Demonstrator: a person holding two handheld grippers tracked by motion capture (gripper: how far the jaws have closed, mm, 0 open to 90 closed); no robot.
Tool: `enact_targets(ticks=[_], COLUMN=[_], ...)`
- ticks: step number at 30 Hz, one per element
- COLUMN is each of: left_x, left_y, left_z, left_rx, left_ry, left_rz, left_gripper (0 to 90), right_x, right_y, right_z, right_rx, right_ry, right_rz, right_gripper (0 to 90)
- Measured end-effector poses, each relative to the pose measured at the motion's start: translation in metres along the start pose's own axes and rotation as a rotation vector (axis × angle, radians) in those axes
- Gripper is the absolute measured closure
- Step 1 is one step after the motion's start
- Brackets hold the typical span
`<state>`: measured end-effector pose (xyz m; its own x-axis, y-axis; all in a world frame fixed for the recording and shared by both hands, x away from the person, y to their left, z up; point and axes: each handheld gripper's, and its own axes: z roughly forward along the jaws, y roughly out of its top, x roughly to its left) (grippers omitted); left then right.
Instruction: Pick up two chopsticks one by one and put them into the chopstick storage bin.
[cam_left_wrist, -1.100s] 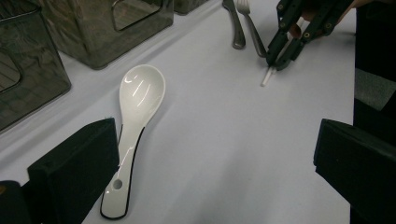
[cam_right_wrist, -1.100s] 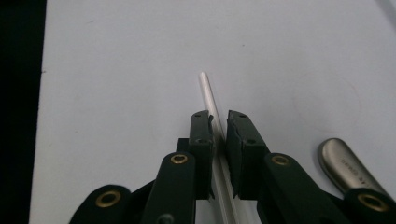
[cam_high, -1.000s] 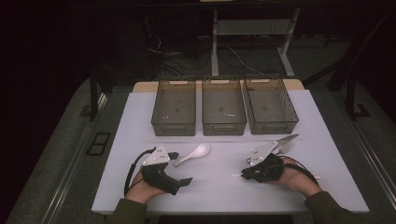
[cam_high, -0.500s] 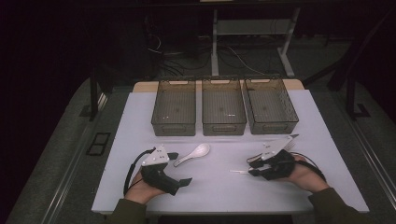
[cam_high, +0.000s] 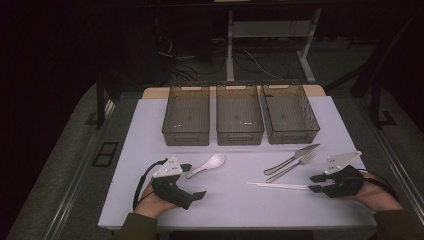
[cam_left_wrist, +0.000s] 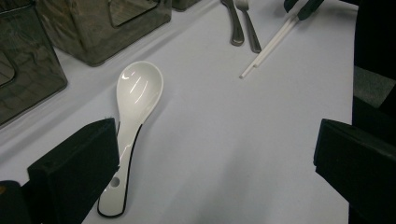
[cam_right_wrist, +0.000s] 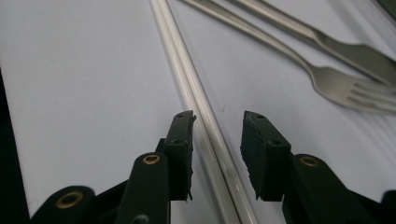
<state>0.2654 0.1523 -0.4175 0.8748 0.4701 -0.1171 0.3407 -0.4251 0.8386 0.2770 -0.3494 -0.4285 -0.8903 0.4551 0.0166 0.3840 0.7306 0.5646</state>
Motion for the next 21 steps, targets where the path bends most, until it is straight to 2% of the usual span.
enact_targets(ticks=[4, 5, 12, 14, 19, 21], left_x=[0.000, 0.000, 0.000, 0.000, -0.001, -0.001], left_y=[0.000, 0.000, -0.001, -0.001, 0.000, -0.001], left_z=[0.000, 0.000, -0.001, -0.001, -0.001, -0.001], left_rx=[0.003, 0.003, -0.003, -0.003, -0.002, -0.002], left_ry=[0.001, 0.000, 0.001, 0.002, 0.002, 0.002], left_rz=[-0.003, -0.002, -0.006, -0.002, -0.004, -0.005], left_gripper=[0.0, 0.0, 0.0, 0.0, 0.0, 0.0], right_x=[-0.002, -0.002, 0.001, 0.003, 0.011, 0.018], right_y=[-0.004, -0.004, -0.002, -0.002, -0.004, -0.005], right_z=[0.004, 0.005, 0.004, 0.004, 0.003, 0.002], right_rx=[0.043, 0.045, 0.058, 0.068, 0.068, 0.073], right_ry=[0.013, 0.014, 0.014, 0.019, 0.024, 0.034], right_rz=[-0.022, -0.037, -0.053, -0.068, -0.072, -0.079], right_gripper=[67.8, 68.2, 71.8, 72.6, 73.8, 74.6])
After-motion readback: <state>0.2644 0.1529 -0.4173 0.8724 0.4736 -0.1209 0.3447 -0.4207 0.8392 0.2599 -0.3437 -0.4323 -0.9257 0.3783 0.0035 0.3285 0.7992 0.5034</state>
